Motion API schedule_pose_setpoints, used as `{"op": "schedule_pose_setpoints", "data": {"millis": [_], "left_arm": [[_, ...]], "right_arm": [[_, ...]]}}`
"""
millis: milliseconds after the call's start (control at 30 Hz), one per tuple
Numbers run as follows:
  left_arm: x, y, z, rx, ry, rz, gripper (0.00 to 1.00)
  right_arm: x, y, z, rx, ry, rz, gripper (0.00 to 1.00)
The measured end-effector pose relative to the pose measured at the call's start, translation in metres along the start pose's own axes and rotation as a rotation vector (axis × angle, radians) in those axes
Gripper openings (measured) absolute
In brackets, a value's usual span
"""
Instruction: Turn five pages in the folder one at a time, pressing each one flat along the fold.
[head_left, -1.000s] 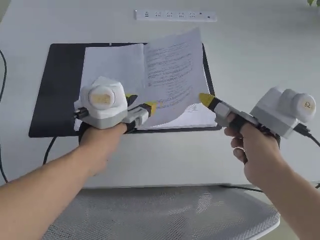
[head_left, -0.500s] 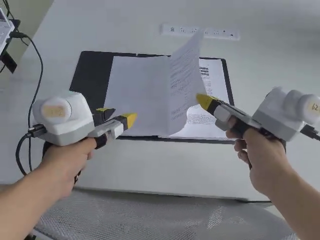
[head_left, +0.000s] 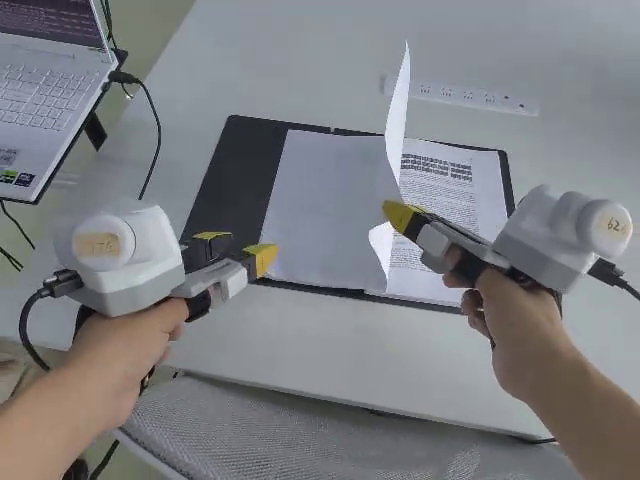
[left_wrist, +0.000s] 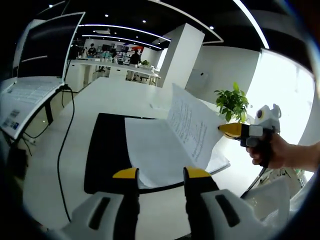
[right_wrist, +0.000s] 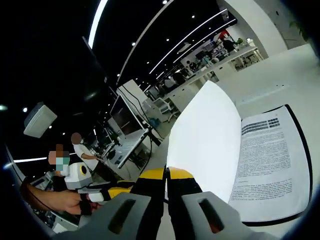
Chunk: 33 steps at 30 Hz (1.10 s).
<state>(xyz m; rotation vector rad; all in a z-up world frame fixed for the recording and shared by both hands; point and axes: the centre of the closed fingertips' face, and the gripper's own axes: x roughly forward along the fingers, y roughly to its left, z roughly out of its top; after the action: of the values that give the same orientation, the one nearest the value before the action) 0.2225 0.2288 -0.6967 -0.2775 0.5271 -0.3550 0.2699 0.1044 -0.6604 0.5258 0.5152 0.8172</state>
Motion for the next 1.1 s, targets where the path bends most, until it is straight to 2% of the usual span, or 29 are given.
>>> {"op": "schedule_pose_setpoints", "data": {"millis": [267,500,700,1100], "left_arm": [[-0.017,0.007,0.004,0.009,-0.01,0.007,0.34],[-0.029,0.015,-0.001,0.004,-0.009,0.019,0.34],[-0.039,0.021,-0.006,-0.006,-0.002,0.035,0.34],[-0.049,0.026,-0.01,-0.021,-0.005,0.041,0.34]], "right_arm": [[0.031,0.006,-0.028,-0.014,0.082,0.01,0.0],[0.053,0.008,-0.054,-0.016,0.152,0.006,0.0],[0.069,0.011,-0.068,-0.01,0.187,0.013,0.0],[0.095,0.015,-0.1,-0.017,0.272,0.015,0.0]]}}
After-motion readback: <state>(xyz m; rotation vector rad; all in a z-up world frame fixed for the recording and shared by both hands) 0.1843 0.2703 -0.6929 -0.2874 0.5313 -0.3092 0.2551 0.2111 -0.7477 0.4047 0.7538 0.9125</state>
